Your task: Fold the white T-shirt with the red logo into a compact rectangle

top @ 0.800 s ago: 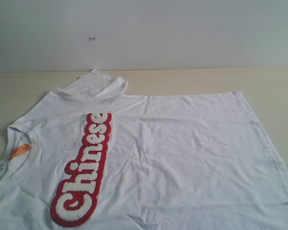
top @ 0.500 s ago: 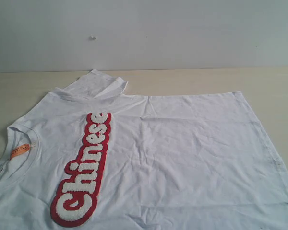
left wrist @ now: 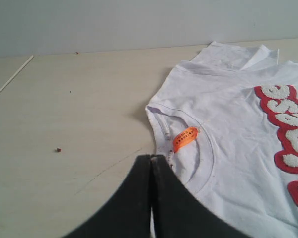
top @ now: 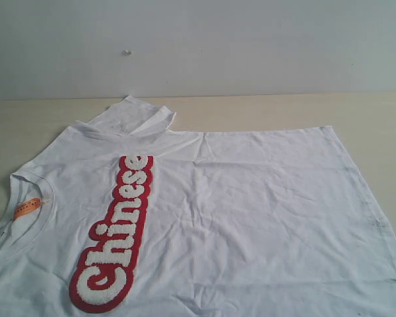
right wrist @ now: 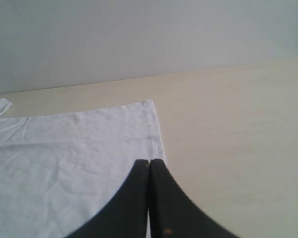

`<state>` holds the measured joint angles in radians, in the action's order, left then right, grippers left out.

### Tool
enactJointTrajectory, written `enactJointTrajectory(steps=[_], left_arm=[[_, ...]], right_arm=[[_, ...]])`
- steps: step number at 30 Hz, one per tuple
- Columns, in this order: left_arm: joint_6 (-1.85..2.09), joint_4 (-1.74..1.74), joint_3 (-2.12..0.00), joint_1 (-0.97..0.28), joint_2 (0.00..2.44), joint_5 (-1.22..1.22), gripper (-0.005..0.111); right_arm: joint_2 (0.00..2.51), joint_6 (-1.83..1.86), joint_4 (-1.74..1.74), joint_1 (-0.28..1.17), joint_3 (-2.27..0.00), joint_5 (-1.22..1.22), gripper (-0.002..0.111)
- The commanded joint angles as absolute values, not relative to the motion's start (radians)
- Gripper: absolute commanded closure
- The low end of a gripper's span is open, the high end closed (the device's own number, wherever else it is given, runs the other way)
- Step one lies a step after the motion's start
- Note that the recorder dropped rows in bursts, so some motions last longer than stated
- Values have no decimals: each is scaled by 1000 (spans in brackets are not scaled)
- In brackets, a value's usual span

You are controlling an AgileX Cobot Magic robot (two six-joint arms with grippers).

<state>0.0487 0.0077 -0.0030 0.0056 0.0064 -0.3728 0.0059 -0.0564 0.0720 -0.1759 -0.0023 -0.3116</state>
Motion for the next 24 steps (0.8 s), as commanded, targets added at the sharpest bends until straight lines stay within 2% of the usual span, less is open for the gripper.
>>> enactJointTrajectory(steps=[1, 16, 24], left_arm=[[48, 9, 0, -2, 0, -334, 106], [109, 41, 0, -2, 0, -239, 106], [109, 41, 0, -2, 0, -135, 106]], right_arm=[[0, -53, 72, -174, 0, -303, 108], [0, -53, 72, -174, 0, -297, 108], [0, -53, 78, -174, 0, -165, 108]])
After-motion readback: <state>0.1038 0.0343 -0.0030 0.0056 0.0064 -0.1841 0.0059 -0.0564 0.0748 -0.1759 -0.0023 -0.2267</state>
